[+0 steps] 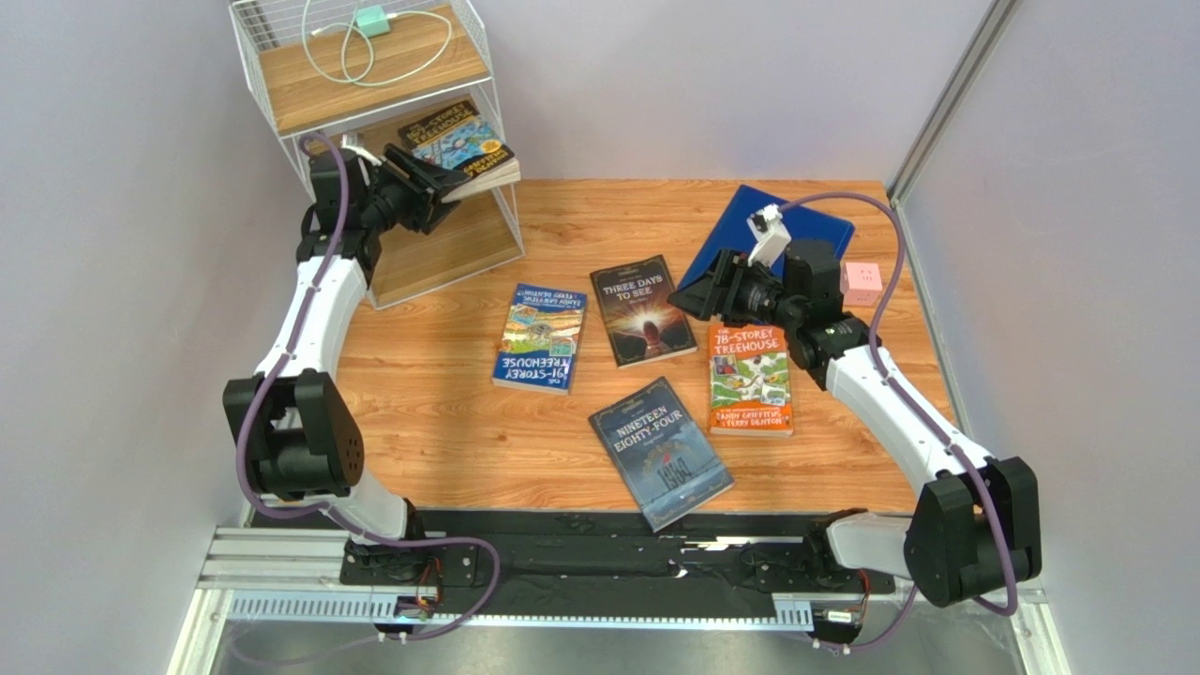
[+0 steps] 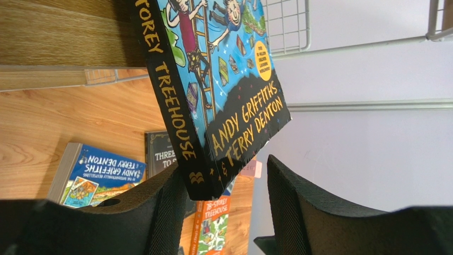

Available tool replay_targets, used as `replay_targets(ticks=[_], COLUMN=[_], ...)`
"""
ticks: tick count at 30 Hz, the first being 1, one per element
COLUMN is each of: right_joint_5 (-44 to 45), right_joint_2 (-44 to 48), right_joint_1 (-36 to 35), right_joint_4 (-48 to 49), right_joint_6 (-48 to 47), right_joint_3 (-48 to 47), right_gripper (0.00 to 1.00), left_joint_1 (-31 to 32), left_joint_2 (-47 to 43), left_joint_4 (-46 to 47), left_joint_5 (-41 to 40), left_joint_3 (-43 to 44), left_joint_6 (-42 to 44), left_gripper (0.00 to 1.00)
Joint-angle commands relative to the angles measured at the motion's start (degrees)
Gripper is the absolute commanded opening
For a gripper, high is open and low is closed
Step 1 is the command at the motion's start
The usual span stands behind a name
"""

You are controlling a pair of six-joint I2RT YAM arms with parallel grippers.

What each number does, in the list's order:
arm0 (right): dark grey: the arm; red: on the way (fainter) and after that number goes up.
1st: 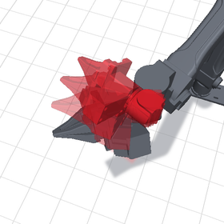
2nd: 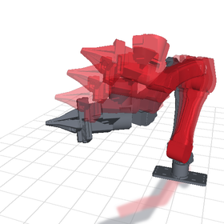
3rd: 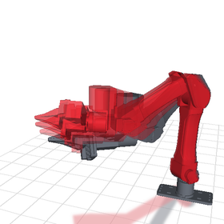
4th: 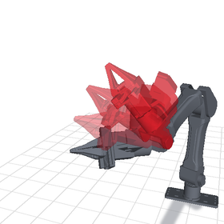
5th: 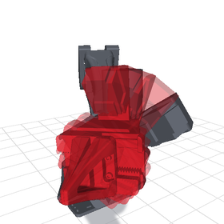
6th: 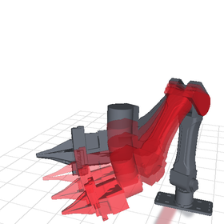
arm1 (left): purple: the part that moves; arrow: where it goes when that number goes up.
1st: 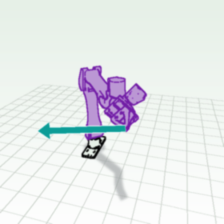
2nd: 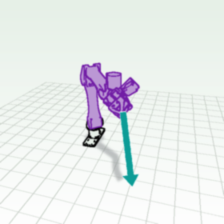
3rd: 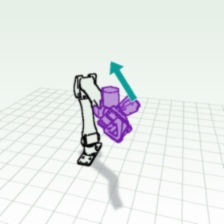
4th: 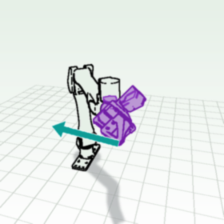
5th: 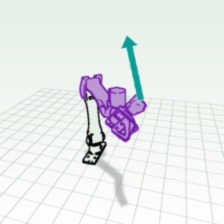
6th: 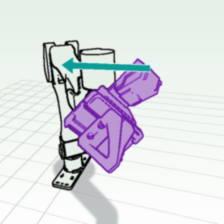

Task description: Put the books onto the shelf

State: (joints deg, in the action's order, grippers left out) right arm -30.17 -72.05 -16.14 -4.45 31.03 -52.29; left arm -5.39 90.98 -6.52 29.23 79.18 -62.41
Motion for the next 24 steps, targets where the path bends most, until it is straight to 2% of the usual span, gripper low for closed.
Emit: replay_targets(ticks=[1, 6, 9, 12, 13, 14, 16, 24], right_joint_5=[-1.0, -0.9, -0.9, -1.0, -1.0, -1.2, -1.1, -1.8], right_joint_2=[0.7, 1.1, 1.2, 1.3, 1.3, 1.3, 1.2, 0.9], right_joint_1=[-0.1, -0.2, -0.2, -0.2, -0.2, -0.2, -0.2, -0.2], right_joint_4=[2.7, 1.7, 1.4, 1.5, 1.5, 1.6, 1.7, 2.4], right_joint_6=[0.0, -1.0, -1.1, -1.1, -1.1, -1.1, -1.1, -0.8], right_joint_3=[-0.4, -0.4, -0.1, 0.2, 0.3, 0.3, 0.3, 1.1], right_gripper=[0.67, 0.67, 0.67, 0.66, 0.67, 0.67, 0.66, 0.66], left_joint_1=[-0.4, -0.5, -0.7, -0.9, -1.0, -1.2, -1.5, -2.0], left_joint_2=[-2.6, -3.4, -4.8, -5.5, -5.5, -5.1, -4.7, -3.8], left_joint_4=[0.5, 0.5, 3.0, 5.6, 5.6, 5.3, 5.8, 4.8], left_joint_5=[0.3, 0.2, -0.8, -1.0, -0.9, -0.8, -0.3, -1.6], left_joint_3=[0.7, -2.4, -5.3, -6.7, -6.5, -5.8, -5.4, -2.6], left_joint_6=[1.8, 1.3, -0.5, -1.9, -1.9, -2.0, -2.4, -1.5], left_gripper=[0.60, 0.60, 0.56, 0.38, 0.22, 0.15, 0.09, 0.08])
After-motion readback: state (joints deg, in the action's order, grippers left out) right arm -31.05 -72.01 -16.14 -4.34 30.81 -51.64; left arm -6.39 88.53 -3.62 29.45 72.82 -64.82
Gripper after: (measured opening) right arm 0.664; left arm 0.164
